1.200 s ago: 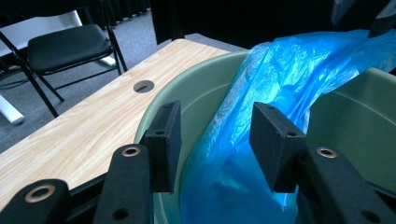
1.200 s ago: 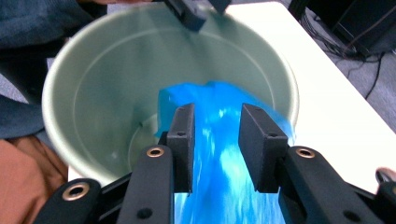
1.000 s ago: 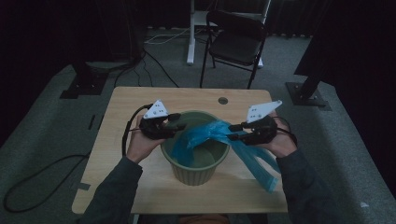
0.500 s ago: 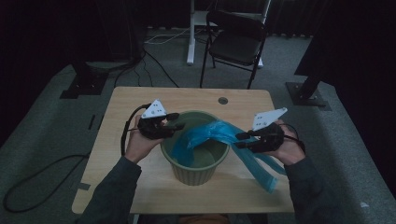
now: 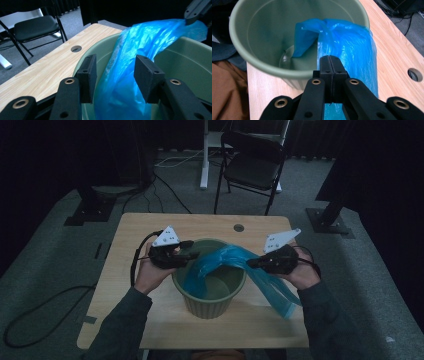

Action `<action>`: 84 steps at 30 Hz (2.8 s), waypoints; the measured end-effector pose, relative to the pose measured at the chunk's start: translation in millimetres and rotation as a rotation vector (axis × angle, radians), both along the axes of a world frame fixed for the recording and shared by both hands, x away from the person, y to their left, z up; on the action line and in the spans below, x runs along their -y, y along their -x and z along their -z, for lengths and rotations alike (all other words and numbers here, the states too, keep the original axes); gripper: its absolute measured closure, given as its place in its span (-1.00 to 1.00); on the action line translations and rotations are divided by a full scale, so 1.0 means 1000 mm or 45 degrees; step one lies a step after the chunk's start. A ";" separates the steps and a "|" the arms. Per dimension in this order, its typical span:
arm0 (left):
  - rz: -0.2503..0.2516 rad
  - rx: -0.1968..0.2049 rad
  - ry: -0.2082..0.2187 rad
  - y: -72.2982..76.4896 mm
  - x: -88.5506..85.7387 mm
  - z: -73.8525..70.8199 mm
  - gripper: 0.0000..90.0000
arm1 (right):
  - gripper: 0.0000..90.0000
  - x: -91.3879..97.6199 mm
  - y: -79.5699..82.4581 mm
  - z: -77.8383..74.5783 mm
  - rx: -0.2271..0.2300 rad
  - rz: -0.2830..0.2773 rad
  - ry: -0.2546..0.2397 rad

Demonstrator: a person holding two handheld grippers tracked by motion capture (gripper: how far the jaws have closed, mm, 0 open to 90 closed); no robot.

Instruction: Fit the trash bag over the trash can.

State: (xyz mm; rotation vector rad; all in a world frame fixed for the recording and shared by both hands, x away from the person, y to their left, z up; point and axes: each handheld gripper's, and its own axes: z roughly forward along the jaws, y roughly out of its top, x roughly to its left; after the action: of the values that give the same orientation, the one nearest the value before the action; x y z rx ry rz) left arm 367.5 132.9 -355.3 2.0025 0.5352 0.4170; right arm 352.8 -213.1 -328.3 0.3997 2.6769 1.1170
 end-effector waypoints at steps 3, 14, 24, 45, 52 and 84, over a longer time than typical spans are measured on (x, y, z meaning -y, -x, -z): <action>0.010 0.005 0.002 0.001 0.002 -0.002 0.18 | 1.00 -0.007 -0.004 -0.002 0.001 -0.014 -0.001; 0.049 0.009 -0.010 0.002 0.012 -0.003 0.17 | 1.00 -0.028 -0.019 -0.006 -0.003 -0.068 -0.009; 0.083 0.022 -0.020 0.004 0.024 -0.006 0.16 | 1.00 -0.046 -0.024 -0.016 0.004 -0.142 -0.043; 0.149 0.034 -0.112 0.007 0.038 -0.005 0.98 | 0.91 -0.066 -0.023 -0.025 0.000 -0.239 -0.100; 0.122 0.043 -0.089 0.008 0.026 -0.004 0.99 | 0.56 -0.053 -0.020 -0.030 0.034 -0.183 -0.137; 0.055 0.045 -0.058 0.014 -0.004 0.000 0.90 | 0.30 -0.008 -0.024 -0.012 -0.056 0.016 -0.233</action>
State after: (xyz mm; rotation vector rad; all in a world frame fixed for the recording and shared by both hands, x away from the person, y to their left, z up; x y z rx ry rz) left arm 353.9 137.2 -355.3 2.0427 0.4638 0.4408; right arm 377.0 -204.9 -316.1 0.4769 2.6138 1.3695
